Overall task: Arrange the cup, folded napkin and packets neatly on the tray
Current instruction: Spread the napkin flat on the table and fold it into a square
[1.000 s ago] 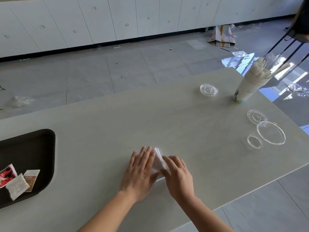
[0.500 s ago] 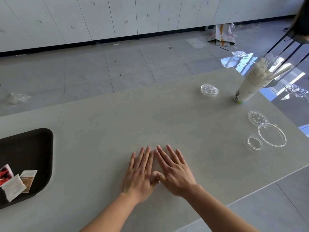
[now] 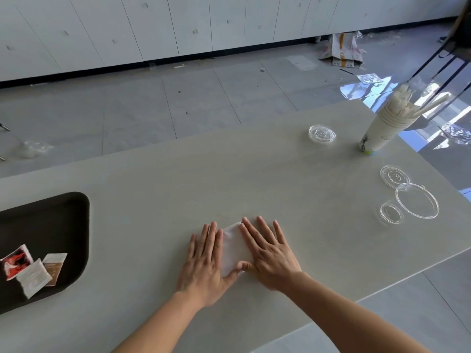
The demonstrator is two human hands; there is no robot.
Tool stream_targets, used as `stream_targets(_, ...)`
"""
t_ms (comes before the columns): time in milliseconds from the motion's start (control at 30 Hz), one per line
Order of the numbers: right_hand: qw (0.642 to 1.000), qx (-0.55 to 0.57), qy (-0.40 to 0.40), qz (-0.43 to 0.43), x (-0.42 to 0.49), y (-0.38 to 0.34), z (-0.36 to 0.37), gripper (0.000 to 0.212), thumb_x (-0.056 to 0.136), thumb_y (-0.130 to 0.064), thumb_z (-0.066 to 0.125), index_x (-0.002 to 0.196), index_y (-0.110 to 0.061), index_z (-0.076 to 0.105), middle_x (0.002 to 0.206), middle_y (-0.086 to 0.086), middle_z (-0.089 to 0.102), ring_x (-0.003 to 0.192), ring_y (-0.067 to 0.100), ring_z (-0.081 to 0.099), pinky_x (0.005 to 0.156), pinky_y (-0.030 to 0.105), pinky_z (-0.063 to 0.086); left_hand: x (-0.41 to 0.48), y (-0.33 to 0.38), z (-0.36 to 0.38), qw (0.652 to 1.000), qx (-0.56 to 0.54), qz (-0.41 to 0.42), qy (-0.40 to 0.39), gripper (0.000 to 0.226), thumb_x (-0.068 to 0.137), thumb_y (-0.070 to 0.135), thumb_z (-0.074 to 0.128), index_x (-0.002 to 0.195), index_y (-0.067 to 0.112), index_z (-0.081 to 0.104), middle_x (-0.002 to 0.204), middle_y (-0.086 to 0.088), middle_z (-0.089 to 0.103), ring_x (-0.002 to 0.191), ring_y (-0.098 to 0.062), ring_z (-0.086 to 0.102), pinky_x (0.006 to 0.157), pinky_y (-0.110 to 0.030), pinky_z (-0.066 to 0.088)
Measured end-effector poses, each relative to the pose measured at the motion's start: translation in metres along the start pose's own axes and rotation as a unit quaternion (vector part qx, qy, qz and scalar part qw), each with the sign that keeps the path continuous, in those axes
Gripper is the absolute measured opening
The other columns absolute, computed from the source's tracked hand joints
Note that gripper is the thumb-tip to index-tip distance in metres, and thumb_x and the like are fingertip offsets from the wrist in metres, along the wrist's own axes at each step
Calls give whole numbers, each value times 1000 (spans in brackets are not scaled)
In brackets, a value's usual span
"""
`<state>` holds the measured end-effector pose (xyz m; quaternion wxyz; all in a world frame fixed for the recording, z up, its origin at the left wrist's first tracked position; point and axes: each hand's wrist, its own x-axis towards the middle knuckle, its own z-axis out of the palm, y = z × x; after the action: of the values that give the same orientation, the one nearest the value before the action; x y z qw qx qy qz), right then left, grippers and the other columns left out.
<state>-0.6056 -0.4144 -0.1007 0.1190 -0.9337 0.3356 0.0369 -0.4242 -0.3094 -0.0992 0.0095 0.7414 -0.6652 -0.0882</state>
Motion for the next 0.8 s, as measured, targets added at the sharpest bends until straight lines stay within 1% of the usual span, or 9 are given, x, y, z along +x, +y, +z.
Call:
stream_targets(167, 1000, 6, 1, 5, 1, 1, 3, 91, 92, -80, 14, 160, -23, -5, 168, -9, -7, 155, 28, -11, 121, 53, -5, -9, -8, 6, 1000, 27, 14, -1, 102, 87, 77, 25, 149, -4, 21, 160, -22, 13, 147, -36, 16, 113, -57, 17)
stream_targets(367, 1000, -5, -15, 2, 1, 0, 0, 89, 93, -79, 13, 160, -23, -6, 167, -9, -10, 154, 28, -13, 121, 53, -9, -14, -7, 5, 1000, 18, 3, 1, 99, 89, 75, 21, 148, -5, 23, 159, -22, 16, 147, -34, 20, 113, -55, 17)
stream_targets(467, 1000, -4, -13, 8, 0, -1, -1, 87, 93, -78, 12, 159, -24, -7, 167, -11, -11, 154, 26, -15, 123, 53, -11, -10, -8, 1, 1000, 26, 16, 1, 99, 89, 74, 19, 146, -7, 25, 157, -25, 18, 144, -39, 24, 112, -53, 17)
stream_targets(533, 1000, -5, -17, 14, 0, -2, -2, 88, 93, -79, 11, 159, -26, -8, 166, -12, -12, 153, 24, -17, 122, 51, -12, -12, -8, -3, 999, 33, 15, -4, 100, 88, 75, 18, 147, -6, 24, 158, -24, 14, 145, -39, 21, 113, -52, 15)
stream_targets(600, 1000, 0, -16, 20, 2, -3, -4, 88, 92, -80, 11, 159, -28, -11, 166, -14, -14, 151, 22, -21, 122, 50, -13, -13, -6, -7, 1000, 9, -4, 7, 102, 86, 76, 21, 148, -5, 20, 159, -22, 9, 147, -36, 14, 116, -50, 12)
stream_targets(667, 1000, 0, -16, 18, 1, -3, -3, 88, 91, -80, 10, 159, -28, -10, 166, -14, -14, 152, 21, -21, 121, 48, -16, -19, 1, -7, 996, -66, -65, 14, 101, 86, 74, 28, 149, -4, 18, 160, -22, 5, 149, -34, 8, 121, -45, 12)
stream_targets(700, 1000, -5, -13, 19, 0, -2, -1, 88, 91, -80, 9, 159, -27, -10, 166, -14, -14, 152, 21, -20, 120, 47, -17, -22, 5, -8, 989, -100, -107, 22, 97, 87, 69, 36, 148, -4, 23, 159, -25, 11, 148, -37, 12, 120, -44, 17)
stream_targets(733, 1000, -10, -12, 24, 0, -2, 0, 87, 92, -80, 8, 159, -27, -9, 166, -14, -14, 152, 22, -20, 120, 47, -17, -24, 9, -9, 980, -127, -148, 37, 89, 86, 62, 49, 145, -4, 34, 155, -28, 24, 143, -42, 25, 116, -46, 26)
stream_targets(800, 1000, -11, -14, 24, 1, -1, 0, 87, 92, -79, 9, 159, -27, -9, 166, -14, -14, 153, 22, -19, 121, 47, -15, -26, 17, -14, 962, -151, -217, 72, 67, 79, 45, 70, 128, 1, 56, 132, -23, 51, 120, -44, 48, 99, -47, 41)
